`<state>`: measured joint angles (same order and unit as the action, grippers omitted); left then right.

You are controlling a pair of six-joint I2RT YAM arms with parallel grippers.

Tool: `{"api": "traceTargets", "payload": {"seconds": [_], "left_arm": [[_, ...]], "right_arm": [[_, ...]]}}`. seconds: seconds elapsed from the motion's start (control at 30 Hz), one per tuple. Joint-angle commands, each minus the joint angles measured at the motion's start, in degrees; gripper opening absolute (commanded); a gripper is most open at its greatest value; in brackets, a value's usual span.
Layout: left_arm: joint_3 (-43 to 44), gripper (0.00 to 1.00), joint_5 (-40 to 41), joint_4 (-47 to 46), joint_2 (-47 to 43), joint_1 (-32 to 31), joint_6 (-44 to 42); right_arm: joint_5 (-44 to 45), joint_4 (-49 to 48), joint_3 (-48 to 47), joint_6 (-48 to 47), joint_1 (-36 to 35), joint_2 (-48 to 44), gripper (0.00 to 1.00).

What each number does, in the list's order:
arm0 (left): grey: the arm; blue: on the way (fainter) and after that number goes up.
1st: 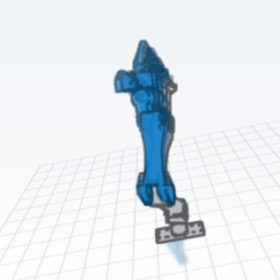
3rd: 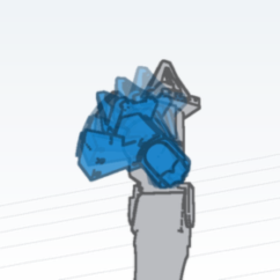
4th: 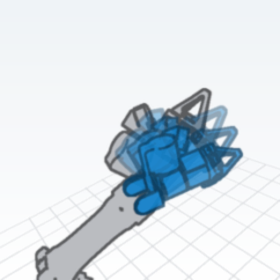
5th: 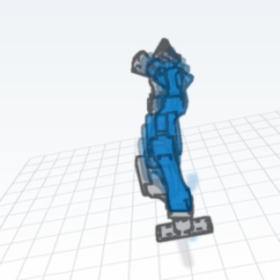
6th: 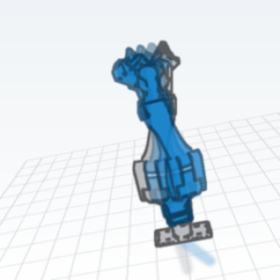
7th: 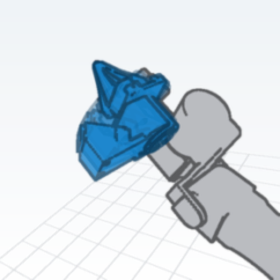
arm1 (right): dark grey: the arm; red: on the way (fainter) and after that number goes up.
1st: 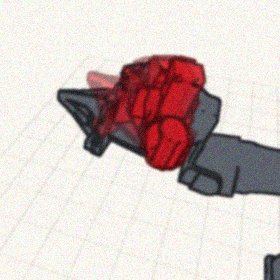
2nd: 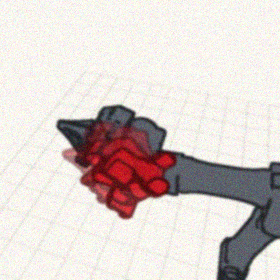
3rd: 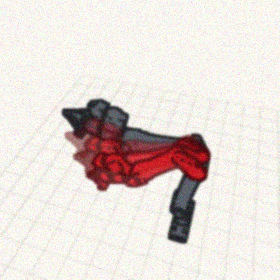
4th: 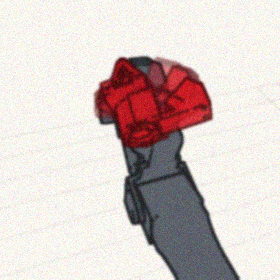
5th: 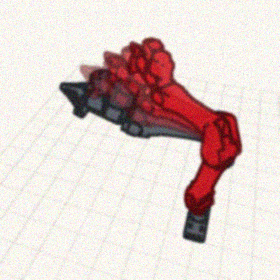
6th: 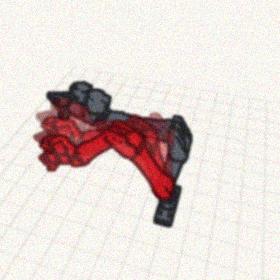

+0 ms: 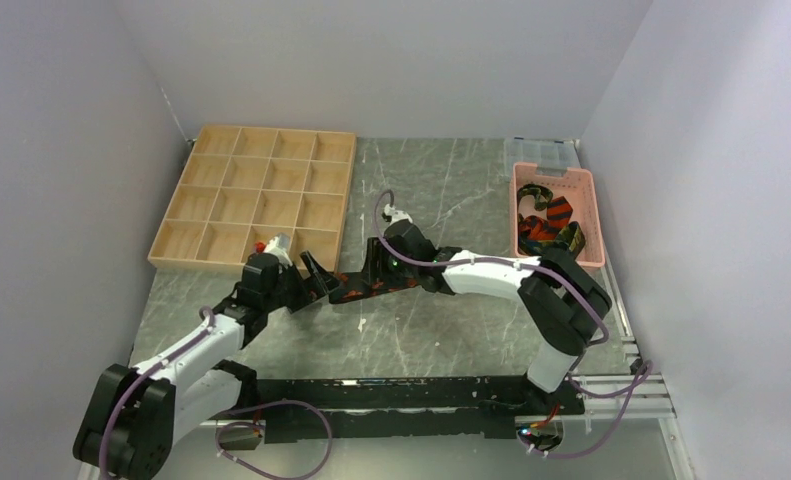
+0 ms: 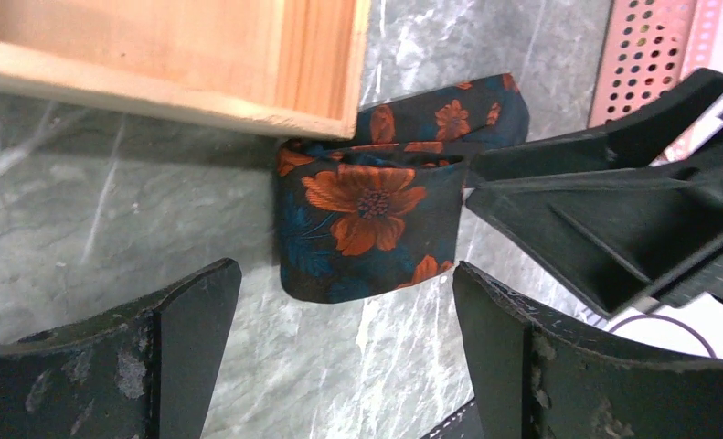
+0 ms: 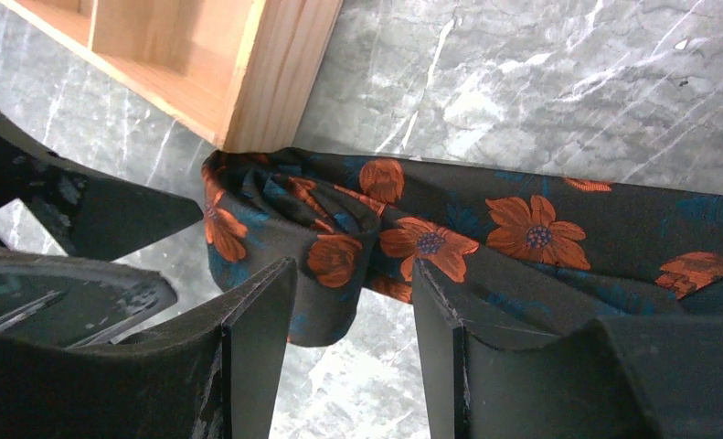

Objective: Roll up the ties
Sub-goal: Roll the tie at the center of the board.

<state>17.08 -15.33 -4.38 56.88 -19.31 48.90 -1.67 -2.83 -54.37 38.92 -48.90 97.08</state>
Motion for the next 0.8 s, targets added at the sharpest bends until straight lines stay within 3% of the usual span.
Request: {"api": "traceTargets", "payload": {"seconds": [0.0,0.47,0.77], "left_arm": [[-1.0,0.92,-4.2,-6.1,0.4,0.9,-0.6],[-1.7,0.87,-8.8,-13.9,9.2,1.0,-2.4],[1.1,0.78,-13.5,-21.5,18.2,1.0,-1.7]], "right_arm": [[1.6,0.6,-2.3,-1.6,0.1,1.7,0.54],[0.8,-0.7,-2.1,-0.5,1.6,5.6,0.53],[-1.2,-3.2,-0.1,-0.6,2.6,6.1,0.52]]}}
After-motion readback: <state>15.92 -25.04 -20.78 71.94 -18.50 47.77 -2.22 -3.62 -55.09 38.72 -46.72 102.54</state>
